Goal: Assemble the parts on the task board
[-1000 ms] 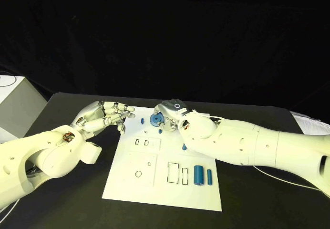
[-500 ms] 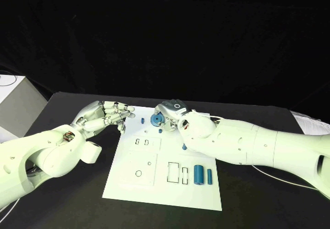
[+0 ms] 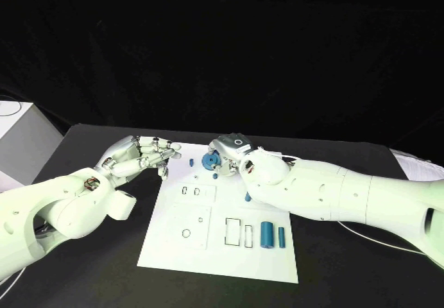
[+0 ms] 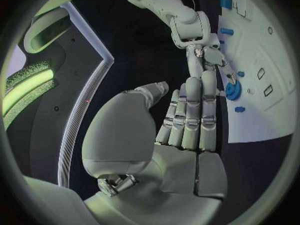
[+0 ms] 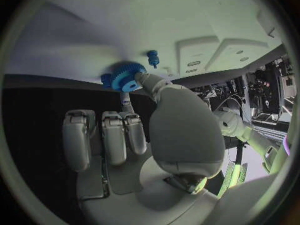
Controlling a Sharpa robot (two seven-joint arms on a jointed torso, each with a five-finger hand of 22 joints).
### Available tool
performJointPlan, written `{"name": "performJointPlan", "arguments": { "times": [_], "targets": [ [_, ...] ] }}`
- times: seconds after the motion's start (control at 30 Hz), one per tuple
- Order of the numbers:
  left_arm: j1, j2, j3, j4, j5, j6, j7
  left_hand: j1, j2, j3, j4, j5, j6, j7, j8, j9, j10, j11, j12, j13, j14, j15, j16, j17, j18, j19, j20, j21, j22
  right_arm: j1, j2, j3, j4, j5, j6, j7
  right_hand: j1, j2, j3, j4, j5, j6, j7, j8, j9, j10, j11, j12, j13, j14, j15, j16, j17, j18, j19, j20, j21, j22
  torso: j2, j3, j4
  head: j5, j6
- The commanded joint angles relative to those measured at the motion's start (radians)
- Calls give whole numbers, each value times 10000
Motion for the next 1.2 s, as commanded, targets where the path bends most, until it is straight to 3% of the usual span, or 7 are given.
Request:
{"name": "performJointPlan", "arguments": {
  "times": [0.03,0.13,0.23,0.33,0.63,0.9,1.2],
  "targets": [
    [13,11,7,10,-28,178,24,-43,24,55,-19,-28,-66,2,17,8,-61,5,63,15,-82,1,63,-9,60,-66,4,67,16,-27,-10,-17,-53,291,58,190,-507,-92,-328,346,-499,-309,72,-290,-56,939,148,-87,2516,926,157,-4,2134,-63,615,110,-32,1738,2,2,-4,21,5],
    [13,12,7,6,-28,187,20,-43,24,55,-19,-28,-66,2,17,8,-61,5,63,15,-82,1,63,-9,60,-66,4,67,16,-27,-20,-16,-57,538,90,378,-1035,-60,-897,817,-372,-436,89,-433,-106,891,176,-139,2467,927,188,-2,2144,-57,606,161,-52,1727,0,1,1,21,-4],
    [13,11,7,-2,-28,195,10,-55,25,56,-16,-30,-74,7,16,11,-70,10,65,16,-87,6,65,-13,60,-81,8,82,26,-26,-43,-16,-37,807,226,544,-1532,176,-1577,1522,-293,-414,78,-499,-124,890,172,-139,2468,932,192,5,2168,-58,613,168,-47,1744,-2,2,4,24,-17],
    [13,10,7,-14,-29,192,-18,-55,25,56,-16,-30,-74,7,16,11,-70,10,65,16,-87,6,65,-13,60,-81,8,82,26,-26,-69,-16,-15,1099,366,660,-1597,293,-1774,1791,8,-367,67,-517,-126,907,162,-121,2486,941,181,15,2202,-65,626,163,-28,1771,1,3,9,33,-20],
    [12,9,7,-39,-76,193,-132,-58,17,63,-26,-28,-104,21,4,9,-103,22,58,14,-108,14,60,-22,59,-108,15,99,37,-25,-153,-16,9,1963,649,963,-1720,522,-1783,1861,420,-276,48,-514,-119,976,146,-47,2557,966,172,46,2307,-85,665,153,39,1853,2,5,-5,55,-28],
    [12,5,7,-44,-95,188,-162,-57,16,66,-29,-28,-111,25,1,9,-110,25,56,14,-115,17,57,-25,59,-116,17,102,39,-25,-213,-16,13,2235,985,852,-1729,573,-1750,1857,489,-258,43,-512,-117,981,141,-42,2562,970,167,51,2324,-87,670,150,46,1862,-3,5,-4,55,-46],
    [10,3,6,-65,-164,186,-154,-57,16,66,-29,-28,-111,25,1,9,-110,25,56,14,-115,17,57,-25,59,-116,17,102,39,-27,-387,-16,176,2260,751,886,-1663,587,-1618,1781,855,-216,31,-517,-115,1028,128,9,2610,983,155,68,2381,-106,706,138,110,1937,-3,18,-10,54,-24]
  ]
}}
